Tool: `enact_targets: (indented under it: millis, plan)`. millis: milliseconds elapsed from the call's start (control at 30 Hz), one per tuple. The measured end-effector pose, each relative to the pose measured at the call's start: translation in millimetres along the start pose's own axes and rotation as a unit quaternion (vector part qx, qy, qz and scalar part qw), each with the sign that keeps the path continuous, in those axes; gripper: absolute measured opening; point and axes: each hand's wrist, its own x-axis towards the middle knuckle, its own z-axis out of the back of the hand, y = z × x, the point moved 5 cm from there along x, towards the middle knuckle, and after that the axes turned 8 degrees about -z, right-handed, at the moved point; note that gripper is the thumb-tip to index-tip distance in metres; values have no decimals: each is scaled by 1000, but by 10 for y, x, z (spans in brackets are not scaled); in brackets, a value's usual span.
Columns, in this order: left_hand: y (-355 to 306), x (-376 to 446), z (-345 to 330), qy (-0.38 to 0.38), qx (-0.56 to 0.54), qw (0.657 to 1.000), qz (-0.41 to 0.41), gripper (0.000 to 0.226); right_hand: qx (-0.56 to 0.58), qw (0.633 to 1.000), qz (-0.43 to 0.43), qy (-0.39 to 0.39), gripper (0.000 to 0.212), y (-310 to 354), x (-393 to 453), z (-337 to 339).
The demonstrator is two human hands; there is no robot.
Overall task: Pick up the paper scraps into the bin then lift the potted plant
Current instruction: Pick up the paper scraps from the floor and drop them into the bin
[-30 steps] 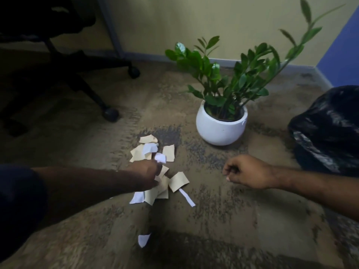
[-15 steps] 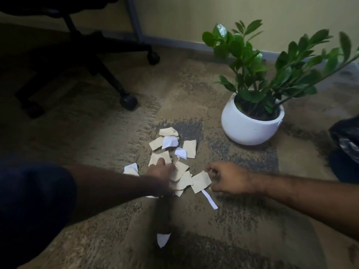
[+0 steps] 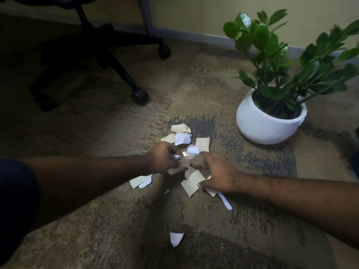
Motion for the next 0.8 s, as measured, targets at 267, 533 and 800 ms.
enact_targets:
  millis: [267,533,800]
  plan:
    - [118,83,309,-55,-53,996,53,6,-22,995,-95,34,122,-25,52,-349]
    - [124,105,280,-64,-109,990,69,11,-108,992,59,23,57,414,58,-669]
    - [73,111,215,-62,-92,991,69,5,-49,995,68,52,14,170,32,-353]
